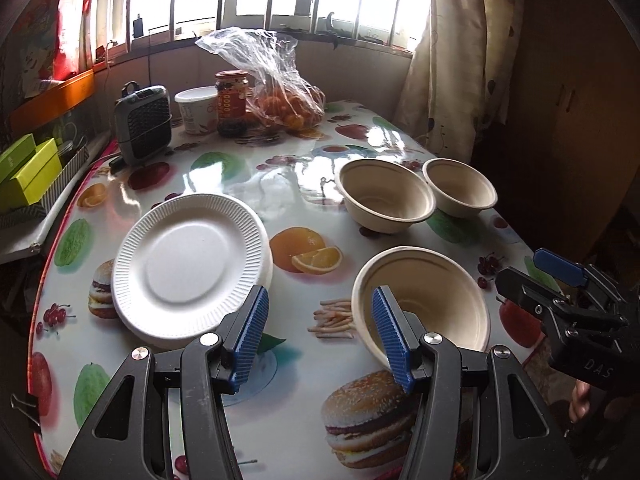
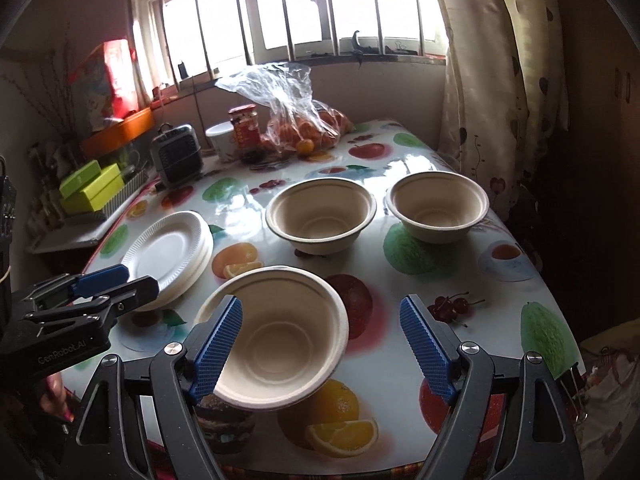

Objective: Organize plates and bowls
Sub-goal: 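Move both open tools to the rim of a tan paper bowl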

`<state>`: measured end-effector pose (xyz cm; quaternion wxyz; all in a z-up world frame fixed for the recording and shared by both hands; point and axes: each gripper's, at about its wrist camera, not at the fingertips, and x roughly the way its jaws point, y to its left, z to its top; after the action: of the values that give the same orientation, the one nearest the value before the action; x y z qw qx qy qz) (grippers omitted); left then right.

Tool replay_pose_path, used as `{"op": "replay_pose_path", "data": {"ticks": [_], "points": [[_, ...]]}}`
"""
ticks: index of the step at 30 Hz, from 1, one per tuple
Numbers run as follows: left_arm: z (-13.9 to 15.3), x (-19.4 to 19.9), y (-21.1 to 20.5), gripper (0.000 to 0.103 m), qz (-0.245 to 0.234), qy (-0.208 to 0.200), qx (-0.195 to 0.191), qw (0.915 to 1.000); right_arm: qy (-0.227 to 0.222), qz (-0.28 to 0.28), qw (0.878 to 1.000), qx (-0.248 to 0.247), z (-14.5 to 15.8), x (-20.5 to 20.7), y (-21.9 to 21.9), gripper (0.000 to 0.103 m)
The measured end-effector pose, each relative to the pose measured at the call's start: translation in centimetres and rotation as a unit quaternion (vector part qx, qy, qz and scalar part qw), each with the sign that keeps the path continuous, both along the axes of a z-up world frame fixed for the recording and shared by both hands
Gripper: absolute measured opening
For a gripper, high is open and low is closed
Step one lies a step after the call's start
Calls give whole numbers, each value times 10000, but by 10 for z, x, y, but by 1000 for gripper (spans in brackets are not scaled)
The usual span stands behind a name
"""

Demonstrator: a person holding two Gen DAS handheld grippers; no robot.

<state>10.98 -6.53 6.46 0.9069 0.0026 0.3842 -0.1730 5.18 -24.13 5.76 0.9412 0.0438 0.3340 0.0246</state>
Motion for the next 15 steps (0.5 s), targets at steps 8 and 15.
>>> {"op": "replay_pose_path", "data": {"ticks": [8, 15], "points": [[-13, 41, -16, 55, 46, 415, 46, 9991, 161, -198, 9993, 259, -13, 28, -29, 82], [-10, 83, -27, 55, -14, 472, 7, 9989, 226, -117, 9991, 330, -17, 65, -43, 82]]}}
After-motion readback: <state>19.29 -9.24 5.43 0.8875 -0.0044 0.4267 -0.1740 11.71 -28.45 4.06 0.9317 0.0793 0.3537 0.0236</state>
